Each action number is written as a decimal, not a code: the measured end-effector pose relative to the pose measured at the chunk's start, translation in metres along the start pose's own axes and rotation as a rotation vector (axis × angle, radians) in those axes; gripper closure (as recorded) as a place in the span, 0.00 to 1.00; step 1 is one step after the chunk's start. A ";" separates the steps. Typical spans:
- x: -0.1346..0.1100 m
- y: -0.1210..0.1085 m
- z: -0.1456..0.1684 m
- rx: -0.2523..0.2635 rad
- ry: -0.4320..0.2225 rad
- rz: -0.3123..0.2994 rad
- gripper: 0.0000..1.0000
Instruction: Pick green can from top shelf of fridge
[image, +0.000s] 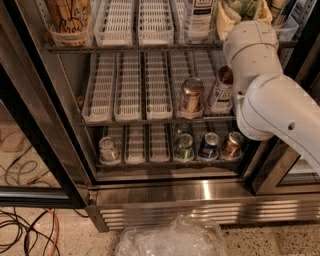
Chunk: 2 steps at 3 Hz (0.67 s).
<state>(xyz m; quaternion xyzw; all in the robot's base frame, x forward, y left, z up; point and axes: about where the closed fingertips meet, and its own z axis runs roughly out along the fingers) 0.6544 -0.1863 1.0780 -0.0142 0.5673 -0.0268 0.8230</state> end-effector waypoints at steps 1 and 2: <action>0.000 0.000 0.000 0.000 0.000 0.000 0.76; 0.000 0.000 0.000 0.000 0.000 0.000 1.00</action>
Offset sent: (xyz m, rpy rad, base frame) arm 0.0000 0.0000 0.0000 0.0000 0.0000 0.0000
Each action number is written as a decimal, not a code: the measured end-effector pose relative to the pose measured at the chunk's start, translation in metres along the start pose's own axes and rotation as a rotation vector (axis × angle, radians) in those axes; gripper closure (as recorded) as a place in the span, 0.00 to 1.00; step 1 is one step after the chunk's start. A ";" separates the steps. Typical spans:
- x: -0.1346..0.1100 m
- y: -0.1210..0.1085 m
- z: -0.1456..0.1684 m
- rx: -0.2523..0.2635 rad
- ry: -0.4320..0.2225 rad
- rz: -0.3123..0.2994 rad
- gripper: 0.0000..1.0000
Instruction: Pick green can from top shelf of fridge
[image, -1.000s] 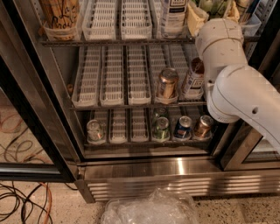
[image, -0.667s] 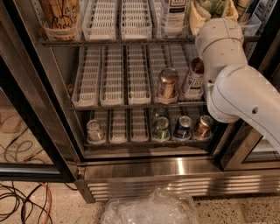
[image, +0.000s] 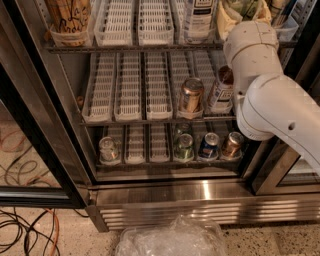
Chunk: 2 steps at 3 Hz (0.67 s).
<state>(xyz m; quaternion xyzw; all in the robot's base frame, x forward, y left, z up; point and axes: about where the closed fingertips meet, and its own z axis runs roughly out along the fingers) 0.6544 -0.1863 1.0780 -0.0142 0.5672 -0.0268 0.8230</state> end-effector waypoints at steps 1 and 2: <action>0.000 0.000 0.000 0.000 0.000 0.000 1.00; -0.002 0.000 0.000 0.006 -0.021 -0.001 1.00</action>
Offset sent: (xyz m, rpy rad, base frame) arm -0.0013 0.0001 0.0038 0.0014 -0.0511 -0.0133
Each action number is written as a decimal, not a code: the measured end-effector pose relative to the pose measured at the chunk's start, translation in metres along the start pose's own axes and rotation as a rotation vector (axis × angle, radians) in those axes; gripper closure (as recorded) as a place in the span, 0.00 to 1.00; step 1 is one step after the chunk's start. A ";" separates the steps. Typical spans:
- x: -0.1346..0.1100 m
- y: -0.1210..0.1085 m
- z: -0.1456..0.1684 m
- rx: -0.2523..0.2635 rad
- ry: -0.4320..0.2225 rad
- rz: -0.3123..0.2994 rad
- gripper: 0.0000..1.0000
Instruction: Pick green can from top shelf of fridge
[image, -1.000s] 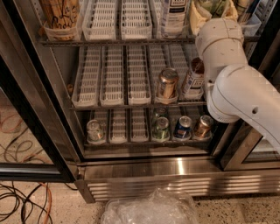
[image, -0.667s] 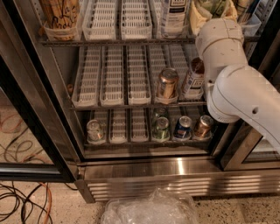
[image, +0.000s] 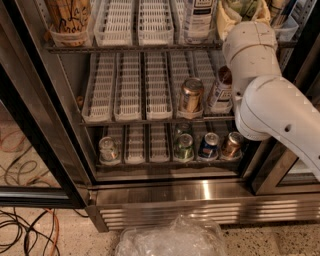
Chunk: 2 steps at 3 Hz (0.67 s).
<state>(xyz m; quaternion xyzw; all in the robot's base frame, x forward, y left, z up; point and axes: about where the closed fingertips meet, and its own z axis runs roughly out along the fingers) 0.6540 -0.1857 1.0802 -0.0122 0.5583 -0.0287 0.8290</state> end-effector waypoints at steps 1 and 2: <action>-0.004 -0.001 0.001 0.012 -0.037 0.002 1.00; -0.008 -0.002 0.001 0.027 -0.078 0.005 1.00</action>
Offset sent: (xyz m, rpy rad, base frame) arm -0.0044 -0.0035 0.0122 0.0205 -0.1313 -0.0342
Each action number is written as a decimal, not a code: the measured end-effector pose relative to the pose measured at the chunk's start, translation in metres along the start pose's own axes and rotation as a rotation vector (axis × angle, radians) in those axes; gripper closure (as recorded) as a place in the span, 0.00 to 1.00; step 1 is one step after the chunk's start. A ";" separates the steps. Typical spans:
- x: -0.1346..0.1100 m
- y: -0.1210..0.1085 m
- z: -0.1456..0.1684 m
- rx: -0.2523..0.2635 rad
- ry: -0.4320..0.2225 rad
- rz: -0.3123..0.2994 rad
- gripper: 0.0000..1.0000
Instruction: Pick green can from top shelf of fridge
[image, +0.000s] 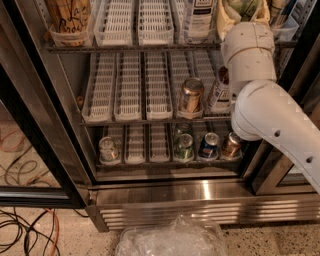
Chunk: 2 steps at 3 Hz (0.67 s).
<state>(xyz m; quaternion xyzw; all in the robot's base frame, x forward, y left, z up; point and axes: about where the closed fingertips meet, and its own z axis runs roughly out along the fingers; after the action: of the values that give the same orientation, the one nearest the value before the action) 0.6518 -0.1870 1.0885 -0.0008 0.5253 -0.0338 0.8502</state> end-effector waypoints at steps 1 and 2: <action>-0.005 -0.001 0.001 0.014 -0.037 -0.005 1.00; -0.009 -0.003 -0.002 0.035 -0.074 -0.009 1.00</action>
Offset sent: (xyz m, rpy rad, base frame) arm -0.0124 -0.0049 0.0083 0.0052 -0.1222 -0.0577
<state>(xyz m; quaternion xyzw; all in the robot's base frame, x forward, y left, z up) 0.6455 -0.1892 1.0955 0.0105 0.4926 -0.0467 0.8689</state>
